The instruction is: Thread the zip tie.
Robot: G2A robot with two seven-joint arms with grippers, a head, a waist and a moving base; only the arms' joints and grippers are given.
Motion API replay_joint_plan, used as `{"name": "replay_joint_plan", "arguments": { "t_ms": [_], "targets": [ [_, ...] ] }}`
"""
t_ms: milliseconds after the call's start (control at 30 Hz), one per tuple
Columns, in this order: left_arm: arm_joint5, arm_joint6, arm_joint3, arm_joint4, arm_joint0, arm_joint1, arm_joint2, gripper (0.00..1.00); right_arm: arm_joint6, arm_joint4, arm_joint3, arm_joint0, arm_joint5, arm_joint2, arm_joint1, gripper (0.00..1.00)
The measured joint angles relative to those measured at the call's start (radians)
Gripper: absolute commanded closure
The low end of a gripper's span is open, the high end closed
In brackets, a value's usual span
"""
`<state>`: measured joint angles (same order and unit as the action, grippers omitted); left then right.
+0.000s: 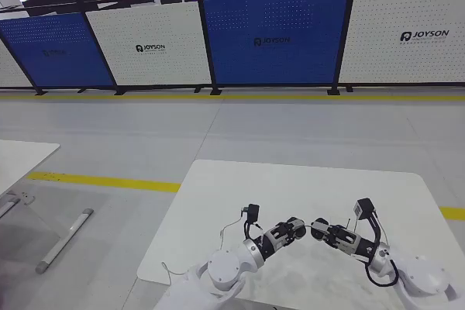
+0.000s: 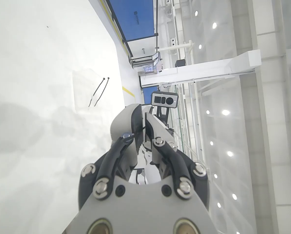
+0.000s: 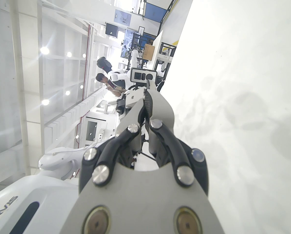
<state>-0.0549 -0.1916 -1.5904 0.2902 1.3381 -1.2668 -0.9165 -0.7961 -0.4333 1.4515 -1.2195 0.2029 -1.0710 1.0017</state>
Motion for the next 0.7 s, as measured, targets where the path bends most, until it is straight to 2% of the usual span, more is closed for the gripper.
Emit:
{"name": "replay_joint_plan", "arguments": {
  "t_ms": [133, 233, 267, 333, 400, 433, 700],
  "targets": [
    [-0.003, 0.0, -0.002, -0.002, 0.002, -0.001, 0.0, 0.56, 0.0, 0.0, 0.0, 0.0, 0.0, 0.0, 0.0, 1.0],
    [-0.003, 0.002, -0.002, -0.005, 0.003, -0.001, -0.001, 0.63, 0.0, 0.0, 0.0, 0.0, 0.0, 0.0, 0.0, 1.0],
    [-0.003, 0.003, -0.002, -0.006, 0.003, -0.001, -0.001, 0.67, 0.0, 0.0, 0.0, 0.0, 0.0, 0.0, 0.0, 1.0],
    [-0.004, 0.004, -0.002, -0.007, 0.002, -0.002, -0.001, 0.82, 0.0, 0.0, 0.0, 0.0, 0.0, 0.0, 0.0, 1.0],
    [-0.005, 0.005, -0.002, -0.008, 0.002, -0.002, -0.001, 0.89, 0.0, 0.0, 0.0, 0.0, 0.0, 0.0, 0.0, 1.0],
    [-0.005, 0.006, -0.002, -0.009, 0.002, -0.002, -0.001, 0.98, 0.0, 0.0, 0.0, 0.0, 0.0, 0.0, 0.0, 1.0],
    [-0.007, 0.009, -0.002, -0.014, 0.001, -0.004, -0.003, 1.0, 0.0, 0.0, 0.0, 0.0, 0.0, 0.0, 0.0, 1.0]
  ]
}}
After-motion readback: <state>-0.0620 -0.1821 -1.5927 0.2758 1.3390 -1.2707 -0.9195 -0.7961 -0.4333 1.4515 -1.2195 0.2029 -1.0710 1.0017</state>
